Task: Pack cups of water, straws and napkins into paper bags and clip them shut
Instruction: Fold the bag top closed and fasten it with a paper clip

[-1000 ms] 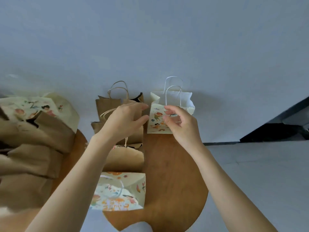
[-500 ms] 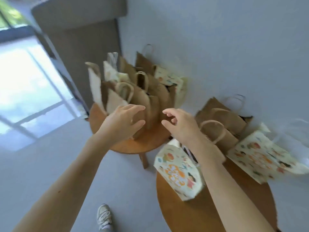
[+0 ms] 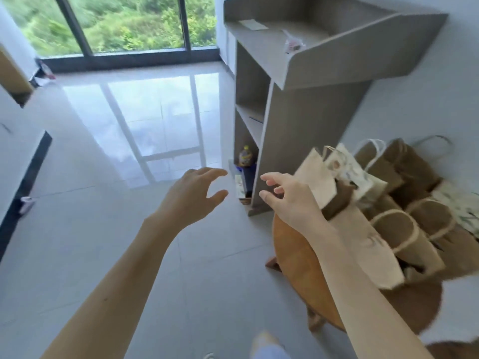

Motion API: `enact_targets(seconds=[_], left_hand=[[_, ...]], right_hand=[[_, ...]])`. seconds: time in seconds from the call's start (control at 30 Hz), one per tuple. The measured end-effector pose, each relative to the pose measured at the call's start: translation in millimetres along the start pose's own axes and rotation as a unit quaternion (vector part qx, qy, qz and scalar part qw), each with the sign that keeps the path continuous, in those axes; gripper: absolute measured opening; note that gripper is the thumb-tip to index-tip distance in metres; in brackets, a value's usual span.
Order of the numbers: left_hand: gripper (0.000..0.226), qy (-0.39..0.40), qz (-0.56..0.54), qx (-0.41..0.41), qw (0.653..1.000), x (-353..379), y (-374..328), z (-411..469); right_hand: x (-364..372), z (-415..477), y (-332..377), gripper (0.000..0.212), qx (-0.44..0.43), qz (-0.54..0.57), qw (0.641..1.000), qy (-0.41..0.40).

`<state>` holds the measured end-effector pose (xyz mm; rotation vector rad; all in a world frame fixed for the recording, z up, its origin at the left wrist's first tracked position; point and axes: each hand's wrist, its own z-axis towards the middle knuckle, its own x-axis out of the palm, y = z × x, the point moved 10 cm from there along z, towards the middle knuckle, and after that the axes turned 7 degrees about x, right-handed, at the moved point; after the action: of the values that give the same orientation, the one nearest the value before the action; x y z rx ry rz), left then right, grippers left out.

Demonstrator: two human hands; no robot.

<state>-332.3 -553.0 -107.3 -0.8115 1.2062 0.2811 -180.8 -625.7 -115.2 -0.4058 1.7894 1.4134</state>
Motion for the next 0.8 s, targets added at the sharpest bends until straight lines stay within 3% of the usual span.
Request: enact_targets(seconds=[0.5, 0.8], left_hand=[[0.043, -0.038, -0.006, -0.029, 0.999, -66.6, 172.5, 282.5], [0.043, -0.026, -0.039, 0.035, 0.998, -77.4, 236.1, 458.6]], right_hand=[[10.2, 348.4, 84.3, 0.035, -0.05, 0.036, 0.998, -0.032], [-4.3, 506.1, 95.2, 0.035, -0.022, 0.019, 0.995, -0.097]])
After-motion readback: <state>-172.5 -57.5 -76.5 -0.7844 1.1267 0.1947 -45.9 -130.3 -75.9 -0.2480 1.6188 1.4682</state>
